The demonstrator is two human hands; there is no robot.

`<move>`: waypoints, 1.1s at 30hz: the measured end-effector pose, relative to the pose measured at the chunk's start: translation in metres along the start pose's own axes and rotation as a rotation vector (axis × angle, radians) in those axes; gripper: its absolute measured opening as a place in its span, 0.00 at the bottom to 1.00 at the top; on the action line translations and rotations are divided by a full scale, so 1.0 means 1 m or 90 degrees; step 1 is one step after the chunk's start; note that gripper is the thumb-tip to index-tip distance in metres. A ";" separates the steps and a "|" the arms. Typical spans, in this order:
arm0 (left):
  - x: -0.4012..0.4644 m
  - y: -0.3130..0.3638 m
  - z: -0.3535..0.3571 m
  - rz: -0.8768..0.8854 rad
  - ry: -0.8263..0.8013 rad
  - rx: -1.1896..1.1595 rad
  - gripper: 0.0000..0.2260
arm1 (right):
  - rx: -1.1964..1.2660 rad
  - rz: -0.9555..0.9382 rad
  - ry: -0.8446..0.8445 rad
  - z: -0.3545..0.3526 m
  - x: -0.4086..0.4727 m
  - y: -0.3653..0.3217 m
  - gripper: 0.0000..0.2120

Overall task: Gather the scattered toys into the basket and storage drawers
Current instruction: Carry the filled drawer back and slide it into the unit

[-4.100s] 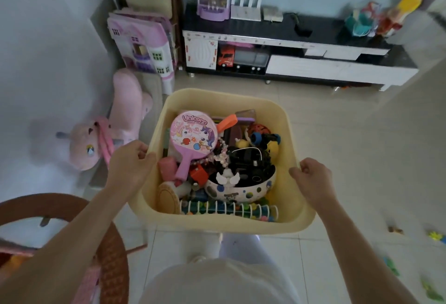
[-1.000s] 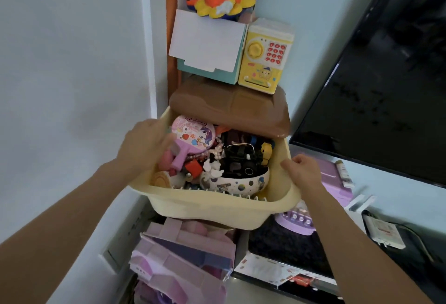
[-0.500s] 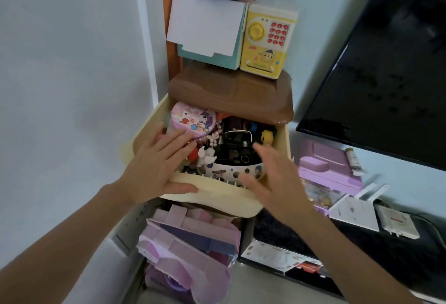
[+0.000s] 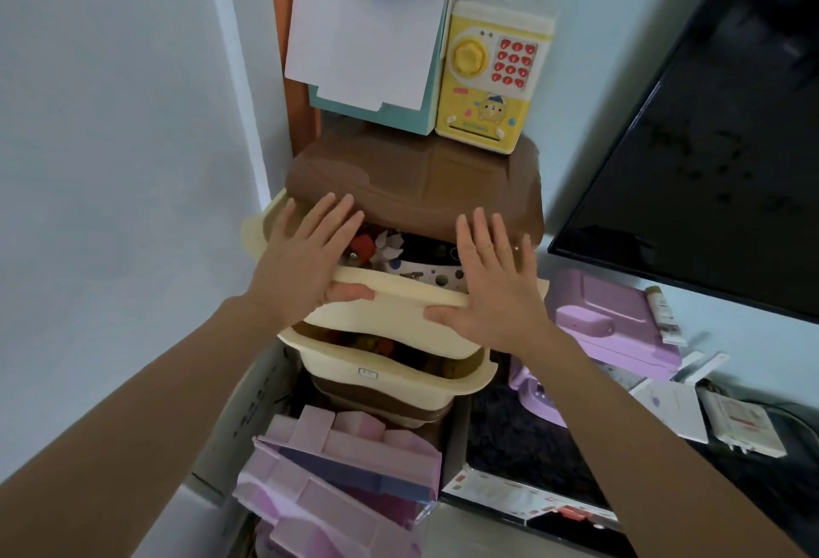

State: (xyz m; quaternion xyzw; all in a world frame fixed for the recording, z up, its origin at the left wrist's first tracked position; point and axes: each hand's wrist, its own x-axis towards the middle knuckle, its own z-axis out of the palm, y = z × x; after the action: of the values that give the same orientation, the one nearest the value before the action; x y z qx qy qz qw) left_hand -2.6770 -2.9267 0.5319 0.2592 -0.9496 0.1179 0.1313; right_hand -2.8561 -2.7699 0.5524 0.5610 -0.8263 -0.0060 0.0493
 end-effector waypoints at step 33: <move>0.003 0.015 0.020 -0.228 0.463 -0.228 0.20 | 0.101 0.176 0.591 0.042 0.004 -0.012 0.17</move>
State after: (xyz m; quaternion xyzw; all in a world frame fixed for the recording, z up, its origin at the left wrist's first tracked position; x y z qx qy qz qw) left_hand -2.6915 -2.9218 0.5115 0.3344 -0.7874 0.0103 0.5178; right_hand -2.8504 -2.7800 0.5097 0.3915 -0.7817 0.3142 0.3701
